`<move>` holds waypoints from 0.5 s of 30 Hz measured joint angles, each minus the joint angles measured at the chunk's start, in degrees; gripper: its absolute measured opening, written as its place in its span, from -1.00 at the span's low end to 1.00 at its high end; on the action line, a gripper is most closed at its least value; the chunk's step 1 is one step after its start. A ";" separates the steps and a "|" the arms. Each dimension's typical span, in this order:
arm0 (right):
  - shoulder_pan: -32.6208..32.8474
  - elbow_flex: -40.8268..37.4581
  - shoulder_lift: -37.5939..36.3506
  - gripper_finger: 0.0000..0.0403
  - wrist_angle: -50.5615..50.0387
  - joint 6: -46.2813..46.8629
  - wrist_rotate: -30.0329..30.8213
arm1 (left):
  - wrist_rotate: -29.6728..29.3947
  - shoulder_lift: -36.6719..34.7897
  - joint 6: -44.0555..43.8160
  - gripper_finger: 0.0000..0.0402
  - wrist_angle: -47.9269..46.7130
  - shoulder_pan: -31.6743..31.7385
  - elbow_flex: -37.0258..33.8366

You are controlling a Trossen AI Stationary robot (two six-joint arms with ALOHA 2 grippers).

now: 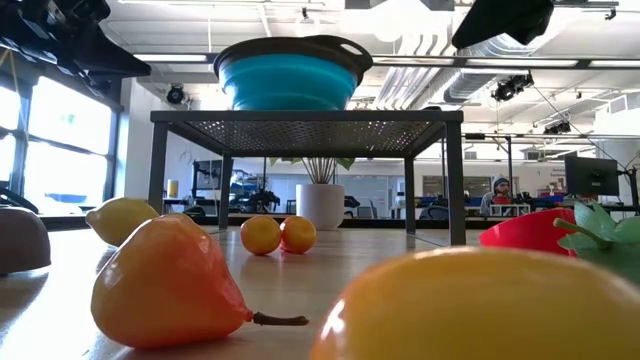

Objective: Pick & Place Fruit
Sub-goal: Put the lemon into the blue strainer bowl on the shelf

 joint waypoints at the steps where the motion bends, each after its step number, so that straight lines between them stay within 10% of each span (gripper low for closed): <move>1: -0.01 -0.01 0.00 -0.99 -0.04 0.13 -1.44 | 0.00 -0.01 0.00 -1.00 0.00 -0.01 0.00; 15: 0.56 -0.01 3.89 -0.99 -0.07 11.62 -8.88 | -0.42 -0.01 0.63 -1.00 -0.01 -0.01 0.00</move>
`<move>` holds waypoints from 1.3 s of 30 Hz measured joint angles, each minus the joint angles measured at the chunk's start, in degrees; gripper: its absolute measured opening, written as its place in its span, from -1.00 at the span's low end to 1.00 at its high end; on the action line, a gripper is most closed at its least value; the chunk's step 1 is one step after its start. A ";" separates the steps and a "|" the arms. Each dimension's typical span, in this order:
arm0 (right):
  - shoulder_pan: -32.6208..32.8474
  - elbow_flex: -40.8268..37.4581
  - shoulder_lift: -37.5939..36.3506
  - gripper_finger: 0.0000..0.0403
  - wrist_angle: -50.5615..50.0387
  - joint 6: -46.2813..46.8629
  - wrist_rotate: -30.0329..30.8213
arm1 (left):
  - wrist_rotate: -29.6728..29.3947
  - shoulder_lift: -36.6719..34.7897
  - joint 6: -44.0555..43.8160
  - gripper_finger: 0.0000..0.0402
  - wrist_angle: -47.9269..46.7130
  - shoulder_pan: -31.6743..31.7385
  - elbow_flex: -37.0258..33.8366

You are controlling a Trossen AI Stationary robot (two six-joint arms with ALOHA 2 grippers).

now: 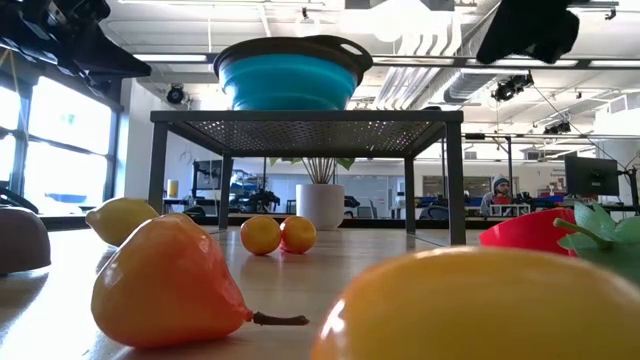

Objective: Pick & Place Fruit
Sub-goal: Put the lemon into the blue strainer bowl on the shelf

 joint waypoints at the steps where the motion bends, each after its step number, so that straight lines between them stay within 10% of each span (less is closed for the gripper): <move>1: -0.02 0.00 0.53 -0.99 -0.09 -0.13 -0.09 | -0.01 0.02 0.00 -1.00 -0.01 -0.01 0.00; 19: 0.75 0.00 3.72 -0.98 0.28 12.46 -7.72 | -0.06 -0.01 0.00 -1.00 -0.01 0.01 0.00; 30: 6.32 0.00 -1.28 -0.98 -3.18 -4.21 13.33 | -0.06 0.02 -1.05 -1.00 -0.01 0.01 0.00; 39: 6.36 -3.24 -10.92 -0.98 -0.52 -14.40 13.83 | -0.05 0.01 -1.80 -1.00 -0.01 0.01 0.00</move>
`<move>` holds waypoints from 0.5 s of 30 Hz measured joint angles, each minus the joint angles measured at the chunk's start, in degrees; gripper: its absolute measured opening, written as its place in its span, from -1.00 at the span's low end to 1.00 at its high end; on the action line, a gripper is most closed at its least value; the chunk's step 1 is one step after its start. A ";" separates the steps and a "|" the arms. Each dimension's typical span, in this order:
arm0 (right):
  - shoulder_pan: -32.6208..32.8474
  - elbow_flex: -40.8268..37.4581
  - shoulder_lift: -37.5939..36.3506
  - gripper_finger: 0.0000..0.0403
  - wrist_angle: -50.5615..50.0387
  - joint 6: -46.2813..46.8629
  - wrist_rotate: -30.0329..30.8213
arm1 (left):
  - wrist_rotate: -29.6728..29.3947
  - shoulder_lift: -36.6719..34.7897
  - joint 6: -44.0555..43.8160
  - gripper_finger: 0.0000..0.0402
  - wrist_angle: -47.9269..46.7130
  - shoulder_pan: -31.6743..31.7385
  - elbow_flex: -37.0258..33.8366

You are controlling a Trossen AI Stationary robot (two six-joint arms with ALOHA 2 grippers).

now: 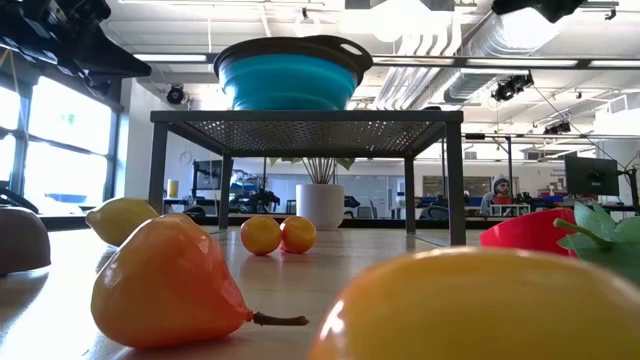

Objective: Pick & Place Fruit
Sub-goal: Put the lemon into the blue strainer bowl on the shelf

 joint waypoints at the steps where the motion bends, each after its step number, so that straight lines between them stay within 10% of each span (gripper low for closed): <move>1: -0.53 -1.45 -1.05 -0.98 1.87 -1.48 -0.15 | 0.06 0.00 -0.20 -1.00 0.01 -0.01 0.00; 15: -12.85 -30.89 -17.72 -0.98 50.54 -28.21 -18.26 | 1.28 0.00 -3.78 -1.00 0.07 -0.01 0.00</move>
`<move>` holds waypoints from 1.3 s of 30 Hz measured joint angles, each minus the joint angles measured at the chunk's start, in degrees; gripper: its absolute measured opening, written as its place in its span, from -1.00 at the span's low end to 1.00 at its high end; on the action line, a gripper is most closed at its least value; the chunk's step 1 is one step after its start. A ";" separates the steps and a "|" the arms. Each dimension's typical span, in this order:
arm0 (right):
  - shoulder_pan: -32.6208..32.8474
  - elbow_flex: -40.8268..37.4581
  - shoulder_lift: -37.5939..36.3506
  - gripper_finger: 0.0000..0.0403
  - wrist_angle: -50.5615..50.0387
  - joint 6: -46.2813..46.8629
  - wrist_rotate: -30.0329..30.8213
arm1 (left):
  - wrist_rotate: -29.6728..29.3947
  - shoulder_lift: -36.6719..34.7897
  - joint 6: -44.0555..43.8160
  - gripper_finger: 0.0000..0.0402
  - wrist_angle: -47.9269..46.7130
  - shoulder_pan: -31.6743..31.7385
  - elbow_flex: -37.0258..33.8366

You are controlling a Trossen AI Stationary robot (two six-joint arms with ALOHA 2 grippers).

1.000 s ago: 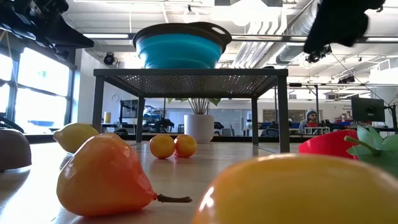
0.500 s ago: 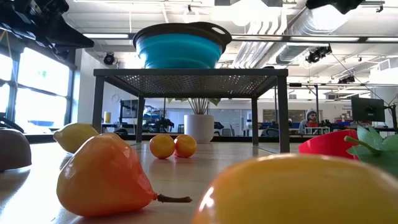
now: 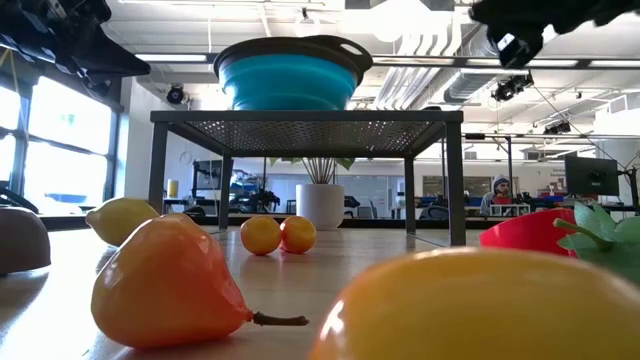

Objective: Pick & Place Fruit
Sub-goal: Put the lemon into the blue strainer bowl on the shelf

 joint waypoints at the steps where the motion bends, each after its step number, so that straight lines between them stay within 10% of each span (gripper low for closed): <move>1: -1.30 -1.21 -0.67 -0.98 1.78 -1.35 -1.49 | 0.00 0.00 -0.38 -1.00 -0.02 0.00 0.00; 27: -20.05 -6.74 -3.45 -0.99 3.61 -4.04 -17.96 | 0.23 22.29 -9.80 -1.00 8.48 -0.53 3.99; 39: -20.05 -6.74 -3.43 -0.99 3.75 -5.31 -17.75 | -12.71 26.29 -20.01 -1.00 7.39 -20.95 5.27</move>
